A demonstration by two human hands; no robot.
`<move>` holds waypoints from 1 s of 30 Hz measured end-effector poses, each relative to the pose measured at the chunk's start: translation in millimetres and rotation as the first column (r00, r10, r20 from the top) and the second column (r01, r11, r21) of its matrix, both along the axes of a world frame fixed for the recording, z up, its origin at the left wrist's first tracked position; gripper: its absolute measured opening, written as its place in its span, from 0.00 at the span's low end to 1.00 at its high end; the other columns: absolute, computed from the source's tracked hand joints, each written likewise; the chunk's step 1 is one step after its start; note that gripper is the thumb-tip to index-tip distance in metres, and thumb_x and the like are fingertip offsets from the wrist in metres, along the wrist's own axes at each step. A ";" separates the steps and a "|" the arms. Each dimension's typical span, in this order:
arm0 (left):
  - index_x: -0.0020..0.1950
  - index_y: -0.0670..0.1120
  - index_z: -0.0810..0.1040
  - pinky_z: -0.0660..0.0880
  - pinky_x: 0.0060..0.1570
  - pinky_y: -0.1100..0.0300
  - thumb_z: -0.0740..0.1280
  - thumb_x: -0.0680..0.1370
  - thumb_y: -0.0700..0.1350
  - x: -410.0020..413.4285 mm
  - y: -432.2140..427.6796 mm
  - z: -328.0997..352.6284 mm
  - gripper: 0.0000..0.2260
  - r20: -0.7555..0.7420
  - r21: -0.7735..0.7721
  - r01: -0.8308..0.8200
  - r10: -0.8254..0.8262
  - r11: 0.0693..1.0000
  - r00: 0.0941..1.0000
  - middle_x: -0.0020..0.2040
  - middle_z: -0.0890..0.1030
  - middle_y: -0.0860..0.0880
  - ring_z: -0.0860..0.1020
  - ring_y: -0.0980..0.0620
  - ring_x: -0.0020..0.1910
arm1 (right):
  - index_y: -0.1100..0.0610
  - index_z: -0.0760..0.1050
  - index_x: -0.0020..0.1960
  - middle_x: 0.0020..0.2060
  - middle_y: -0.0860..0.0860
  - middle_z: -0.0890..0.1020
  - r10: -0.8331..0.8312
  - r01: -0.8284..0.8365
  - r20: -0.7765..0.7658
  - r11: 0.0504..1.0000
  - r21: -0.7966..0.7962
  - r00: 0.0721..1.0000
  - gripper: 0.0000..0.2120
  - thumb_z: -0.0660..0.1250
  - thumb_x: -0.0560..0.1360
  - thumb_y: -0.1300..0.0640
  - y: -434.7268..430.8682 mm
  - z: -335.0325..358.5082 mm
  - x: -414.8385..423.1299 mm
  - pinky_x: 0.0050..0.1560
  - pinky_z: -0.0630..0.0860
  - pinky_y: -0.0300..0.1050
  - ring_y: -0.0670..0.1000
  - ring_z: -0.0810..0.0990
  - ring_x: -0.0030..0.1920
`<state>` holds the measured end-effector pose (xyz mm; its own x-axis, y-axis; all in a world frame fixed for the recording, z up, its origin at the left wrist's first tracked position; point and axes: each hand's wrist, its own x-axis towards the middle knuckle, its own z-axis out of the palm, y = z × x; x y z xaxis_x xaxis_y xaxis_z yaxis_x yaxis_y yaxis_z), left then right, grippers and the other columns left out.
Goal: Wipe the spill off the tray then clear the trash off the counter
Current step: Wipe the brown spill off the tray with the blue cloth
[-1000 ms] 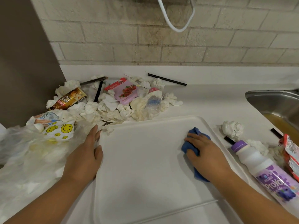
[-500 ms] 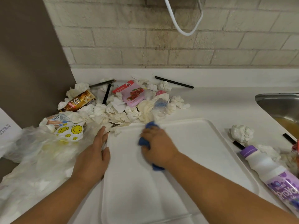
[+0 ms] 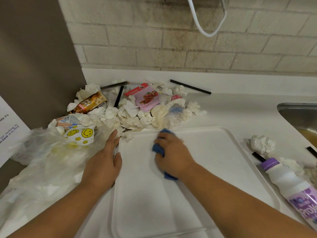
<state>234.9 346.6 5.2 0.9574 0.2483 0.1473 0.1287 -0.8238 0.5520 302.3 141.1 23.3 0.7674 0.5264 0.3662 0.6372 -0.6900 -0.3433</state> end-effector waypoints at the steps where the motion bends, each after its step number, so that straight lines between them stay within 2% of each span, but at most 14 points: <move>1: 0.77 0.55 0.48 0.74 0.54 0.53 0.61 0.78 0.42 0.1 0.4 0.0 0.33 0.005 0.001 0.003 -0.003 1.000 1.000 0.69 0.72 0.58 0.80 0.45 0.53 | 0.60 0.81 0.38 0.41 0.54 0.82 0.114 -0.116 -0.065 0.993 -0.013 0.991 0.08 0.66 0.60 0.62 9.6 -0.5 -8.9 0.48 0.75 0.39 0.55 0.79 0.48; 4: 0.77 0.54 0.50 0.73 0.58 0.51 0.61 0.78 0.41 0.3 0.7 -0.2 0.31 0.023 -0.013 0.019 -0.019 1.000 1.000 0.70 0.72 0.56 0.77 0.45 0.59 | 0.62 0.82 0.46 0.49 0.58 0.82 0.437 -0.445 -0.151 0.895 -0.021 0.887 0.11 0.70 0.63 0.66 23.6 2.1 -43.3 0.59 0.66 0.40 0.52 0.72 0.58; 7: 0.77 0.53 0.51 0.73 0.58 0.51 0.60 0.78 0.40 0.1 0.2 0.1 0.30 0.032 -0.001 0.018 -0.018 1.000 0.999 0.70 0.71 0.55 0.77 0.45 0.60 | 0.62 0.82 0.53 0.59 0.56 0.79 0.566 -0.582 -0.257 0.813 0.017 0.783 0.14 0.71 0.67 0.64 2.1 -0.8 -50.8 0.68 0.58 0.32 0.50 0.71 0.64; 9: 0.77 0.52 0.52 0.73 0.57 0.51 0.61 0.78 0.40 -0.9 -1.1 1.3 0.30 0.048 0.012 0.010 -0.010 1.000 0.999 0.70 0.71 0.55 0.77 0.44 0.61 | 0.58 0.82 0.55 0.67 0.53 0.73 0.515 -0.515 -0.311 0.852 0.087 0.799 0.16 0.70 0.67 0.62 -26.8 -6.4 -36.7 0.70 0.59 0.35 0.48 0.68 0.68; 11: 0.77 0.51 0.53 0.73 0.56 0.52 0.60 0.79 0.41 -1.5 -2.8 3.0 0.29 0.044 0.032 -0.004 0.002 0.999 0.999 0.69 0.73 0.54 0.77 0.45 0.60 | 0.55 0.81 0.56 0.70 0.49 0.67 0.305 -0.271 -0.283 0.950 0.153 0.909 0.17 0.68 0.67 0.59 -47.4 -10.2 -16.9 0.69 0.58 0.32 0.46 0.66 0.69; 13: 0.77 0.52 0.53 0.73 0.55 0.52 0.60 0.79 0.42 -1.7 -3.9 4.2 0.28 0.033 0.046 -0.013 0.012 0.999 0.999 0.68 0.74 0.54 0.78 0.45 0.59 | 0.58 0.80 0.57 0.64 0.45 0.70 0.039 -0.007 -0.227 0.990 0.139 0.973 0.17 0.68 0.68 0.60 -50.4 -9.2 -1.4 0.64 0.57 0.24 0.48 0.68 0.67; 14: 0.77 0.52 0.53 0.73 0.55 0.52 0.59 0.79 0.43 -1.8 -4.0 4.2 0.28 0.030 0.053 -0.010 0.009 0.999 0.999 0.68 0.74 0.53 0.78 0.45 0.58 | 0.61 0.81 0.52 0.57 0.46 0.75 -0.010 0.025 -0.164 0.995 0.094 0.986 0.13 0.68 0.68 0.63 -44.3 -6.8 1.5 0.61 0.60 0.24 0.50 0.71 0.64; 16: 0.77 0.52 0.53 0.74 0.55 0.52 0.58 0.80 0.43 -1.5 -3.7 4.2 0.27 0.025 0.064 -0.005 0.003 0.998 1.000 0.67 0.75 0.52 0.78 0.45 0.58 | 0.62 0.81 0.41 0.47 0.51 0.81 0.051 -0.050 -0.055 0.999 0.013 0.997 0.07 0.69 0.64 0.65 -23.1 -4.7 0.4 0.59 0.72 0.35 0.51 0.73 0.58; 17: 0.77 0.52 0.53 0.74 0.55 0.52 0.58 0.80 0.43 -0.8 -3.3 4.1 0.27 0.020 0.065 -0.008 0.007 0.998 1.000 0.67 0.75 0.51 0.78 0.44 0.58 | 0.61 0.81 0.44 0.50 0.53 0.81 0.110 -0.110 -0.040 0.994 -0.018 0.993 0.09 0.69 0.64 0.64 -10.9 -6.2 -2.9 0.62 0.71 0.40 0.51 0.71 0.61; 19: 0.77 0.54 0.52 0.74 0.54 0.51 0.57 0.80 0.44 -0.1 -2.0 3.4 0.27 0.009 0.058 -0.013 0.013 0.998 1.000 0.66 0.76 0.49 0.78 0.44 0.57 | 0.59 0.76 0.62 0.66 0.54 0.73 0.241 -0.247 -0.147 0.968 -0.029 0.959 0.20 0.67 0.70 0.62 10.3 -9.0 -13.8 0.69 0.59 0.40 0.52 0.65 0.70; 20: 0.77 0.55 0.52 0.74 0.54 0.52 0.57 0.80 0.45 -0.1 -1.8 3.0 0.27 0.006 0.057 -0.009 0.009 0.998 1.000 0.65 0.77 0.49 0.78 0.45 0.57 | 0.58 0.72 0.67 0.70 0.52 0.69 0.291 -0.305 -0.210 0.952 -0.035 0.933 0.23 0.66 0.72 0.60 19.0 -8.4 -17.6 0.71 0.55 0.39 0.51 0.61 0.72; 22: 0.77 0.56 0.50 0.74 0.53 0.52 0.56 0.80 0.46 -0.7 -1.8 2.5 0.27 0.006 0.058 -0.001 0.001 0.998 1.000 0.64 0.77 0.50 0.78 0.46 0.56 | 0.57 0.69 0.70 0.72 0.49 0.67 0.338 -0.370 -0.283 0.927 -0.065 0.897 0.24 0.64 0.74 0.59 29.4 -5.3 -14.3 0.71 0.53 0.36 0.48 0.59 0.73; 25: 0.77 0.56 0.51 0.74 0.53 0.53 0.56 0.80 0.46 -0.6 -0.3 1.5 0.26 0.014 0.034 -0.005 0.004 0.999 1.000 0.63 0.78 0.49 0.77 0.47 0.56 | 0.57 0.68 0.70 0.72 0.49 0.66 0.332 -0.388 -0.339 0.915 -0.111 0.880 0.23 0.63 0.75 0.59 42.5 0.3 5.5 0.72 0.55 0.39 0.48 0.59 0.73; 30: 0.77 0.58 0.48 0.75 0.48 0.54 0.55 0.80 0.46 1.1 0.6 1.3 0.27 0.021 0.033 0.003 -0.003 0.999 1.000 0.56 0.81 0.49 0.79 0.49 0.49 | 0.58 0.66 0.71 0.71 0.52 0.67 0.203 -0.260 -0.276 0.946 -0.191 0.940 0.25 0.62 0.75 0.56 69.2 -6.8 25.4 0.71 0.61 0.50 0.54 0.62 0.72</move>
<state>236.0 347.2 6.4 0.9547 0.2401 0.1756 0.1147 -0.8418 0.5275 327.6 210.2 16.6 0.6653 0.7459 0.0324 0.7020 -0.6102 -0.3672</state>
